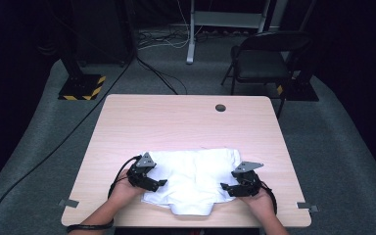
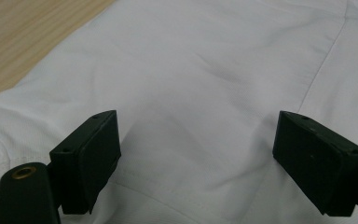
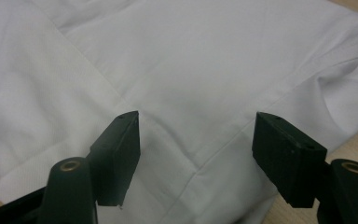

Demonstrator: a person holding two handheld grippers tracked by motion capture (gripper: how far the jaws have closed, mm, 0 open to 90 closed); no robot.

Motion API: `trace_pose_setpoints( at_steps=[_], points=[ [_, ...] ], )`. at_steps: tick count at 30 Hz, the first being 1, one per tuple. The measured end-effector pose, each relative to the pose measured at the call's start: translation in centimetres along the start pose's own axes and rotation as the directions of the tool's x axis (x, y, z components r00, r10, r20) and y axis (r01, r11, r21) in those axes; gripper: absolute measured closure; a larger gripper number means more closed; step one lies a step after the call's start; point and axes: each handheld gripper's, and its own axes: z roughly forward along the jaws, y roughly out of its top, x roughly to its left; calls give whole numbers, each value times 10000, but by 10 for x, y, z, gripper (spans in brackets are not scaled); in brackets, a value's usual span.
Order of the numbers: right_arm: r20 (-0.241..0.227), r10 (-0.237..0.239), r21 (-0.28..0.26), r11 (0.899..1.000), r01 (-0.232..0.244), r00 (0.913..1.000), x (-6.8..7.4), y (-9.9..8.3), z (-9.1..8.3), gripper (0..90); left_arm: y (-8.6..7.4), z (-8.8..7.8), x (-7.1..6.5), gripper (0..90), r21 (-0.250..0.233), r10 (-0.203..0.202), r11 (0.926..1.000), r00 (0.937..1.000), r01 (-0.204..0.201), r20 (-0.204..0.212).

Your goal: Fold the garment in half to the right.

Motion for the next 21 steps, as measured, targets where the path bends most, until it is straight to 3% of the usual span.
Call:
trace_pose_setpoints(
  at_steps=[2, 5, 10, 13, 15, 17, 21],
  points=[
    [14, -143, 154, 9998, 143, 9999, 0, -2, 0, 320, -2, 1, 2, 145, 6, -272, 9996, 9993, 272, 242],
    [-130, -243, 320, 9992, 247, 9996, 1, -3, 1, 325, -4, -1, 3, 148, 31, -207, 9998, 9990, 206, 407],
    [-130, -852, 587, 9946, 858, 9963, 9, -4, -1, 330, -7, -7, 0, 151, 186, -225, 9996, 9977, 214, 632],
    [-172, -907, 744, 9930, 917, 9957, 10, -6, -4, 341, -5, -10, -3, 159, 624, -106, 9980, 9968, 57, 787],
    [-142, -865, 779, 9931, 874, 9961, 9, -7, -6, 341, -2, -14, -5, 183, 725, 129, 9972, 9981, -172, 597],
    [-67, -792, 803, 9936, 795, 9968, 8, -8, -8, 345, 1, -17, -4, 177, 419, 217, 9989, 9992, -231, 327],
    [65, -368, 154, 9992, 367, 9993, 10, -3, -17, 333, 8, -20, 5, 160, -447, -124, 9989, 9996, 112, -253]
  ],
)
